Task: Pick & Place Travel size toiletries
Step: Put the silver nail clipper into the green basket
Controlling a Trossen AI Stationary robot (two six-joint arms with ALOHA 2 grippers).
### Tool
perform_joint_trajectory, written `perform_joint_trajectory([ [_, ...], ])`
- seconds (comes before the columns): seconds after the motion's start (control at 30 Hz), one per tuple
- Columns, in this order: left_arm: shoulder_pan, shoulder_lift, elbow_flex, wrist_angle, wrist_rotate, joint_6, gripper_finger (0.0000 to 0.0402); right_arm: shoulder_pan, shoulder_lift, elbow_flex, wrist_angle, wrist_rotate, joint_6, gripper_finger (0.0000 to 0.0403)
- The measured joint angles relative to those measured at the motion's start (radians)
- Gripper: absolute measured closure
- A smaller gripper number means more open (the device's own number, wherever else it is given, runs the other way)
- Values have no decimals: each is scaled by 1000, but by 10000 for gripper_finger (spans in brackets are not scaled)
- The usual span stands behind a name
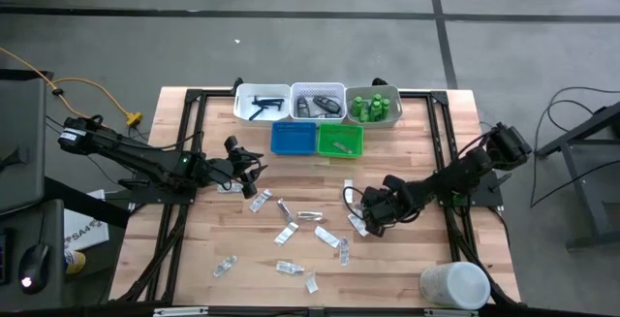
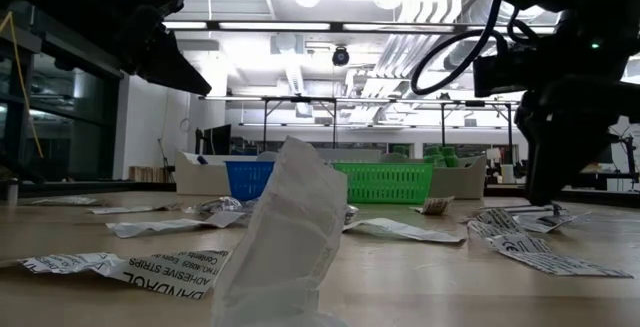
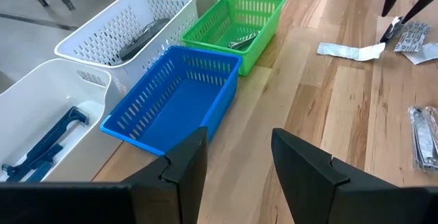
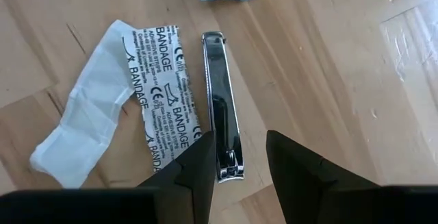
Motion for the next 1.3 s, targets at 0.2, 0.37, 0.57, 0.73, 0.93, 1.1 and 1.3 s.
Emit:
perform_joint_trajectory([
  [0.2,0,0,0,0,0,0,240,1,0,0,10,-38,2,280],
  [0.37,0,0,0,0,0,0,240,0,0,0,11,-28,6,280],
  [0.57,0,0,0,0,0,0,240,0,0,0,11,-28,6,280],
  [0.73,0,0,0,0,0,0,240,0,0,0,17,-29,7,280],
  [0.93,0,0,0,0,0,0,240,0,0,0,21,-27,8,280],
  [1.1,0,0,0,0,0,0,240,0,0,0,38,-28,7,280],
  [1.3,0,0,0,0,0,0,240,0,0,0,43,-30,9,280],
])
